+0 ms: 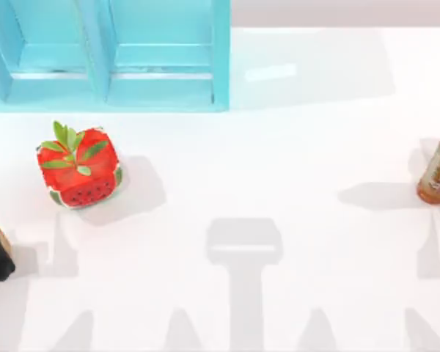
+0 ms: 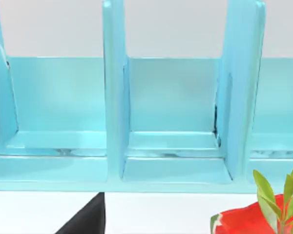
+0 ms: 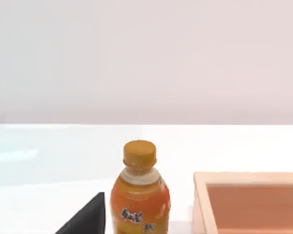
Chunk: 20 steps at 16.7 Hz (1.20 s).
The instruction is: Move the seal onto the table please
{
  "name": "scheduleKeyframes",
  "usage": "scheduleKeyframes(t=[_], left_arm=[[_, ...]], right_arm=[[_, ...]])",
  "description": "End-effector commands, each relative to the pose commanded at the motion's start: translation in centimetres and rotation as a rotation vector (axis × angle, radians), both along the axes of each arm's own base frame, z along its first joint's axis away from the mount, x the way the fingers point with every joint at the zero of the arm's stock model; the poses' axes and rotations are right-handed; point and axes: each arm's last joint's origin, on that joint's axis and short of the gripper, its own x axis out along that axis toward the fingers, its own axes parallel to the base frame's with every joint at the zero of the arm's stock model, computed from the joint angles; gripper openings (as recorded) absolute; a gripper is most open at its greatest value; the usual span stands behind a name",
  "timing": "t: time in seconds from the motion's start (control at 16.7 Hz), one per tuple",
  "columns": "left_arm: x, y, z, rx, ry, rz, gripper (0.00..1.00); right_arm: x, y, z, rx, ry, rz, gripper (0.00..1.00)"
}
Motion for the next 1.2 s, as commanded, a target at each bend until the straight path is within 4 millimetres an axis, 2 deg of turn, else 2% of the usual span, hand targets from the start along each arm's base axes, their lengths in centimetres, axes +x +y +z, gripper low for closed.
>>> scheduleKeyframes(t=[0.18, 0.3, 0.6, 0.84, 1.02, 1.2], left_arm=[[0.0, 0.0, 0.0, 0.0, 0.0, 0.0, 1.0], [0.0, 0.0, 0.0, 0.0, 0.0, 0.0, 1.0], [0.0, 0.0, 0.0, 0.0, 0.0, 0.0, 1.0], [0.0, 0.0, 0.0, 0.0, 0.0, 0.0, 1.0], [0.0, 0.0, 0.0, 0.0, 0.0, 0.0, 1.0], [0.0, 0.0, 0.0, 0.0, 0.0, 0.0, 1.0]], right_arm=[[0.0, -0.1, 0.2, -0.004, 0.011, -0.006, 1.0], [0.0, -0.3, 1.1, -0.025, 0.06, -0.029, 1.0], [1.4, -1.6, 5.7, -0.106, 0.355, -0.114, 1.0], [5.3, -3.9, 8.3, -0.135, 0.766, -0.146, 1.0], [8.9, -6.4, 8.8, -0.115, 1.073, -0.129, 1.0], [11.9, -9.3, 9.0, -0.078, 1.302, -0.091, 1.0]])
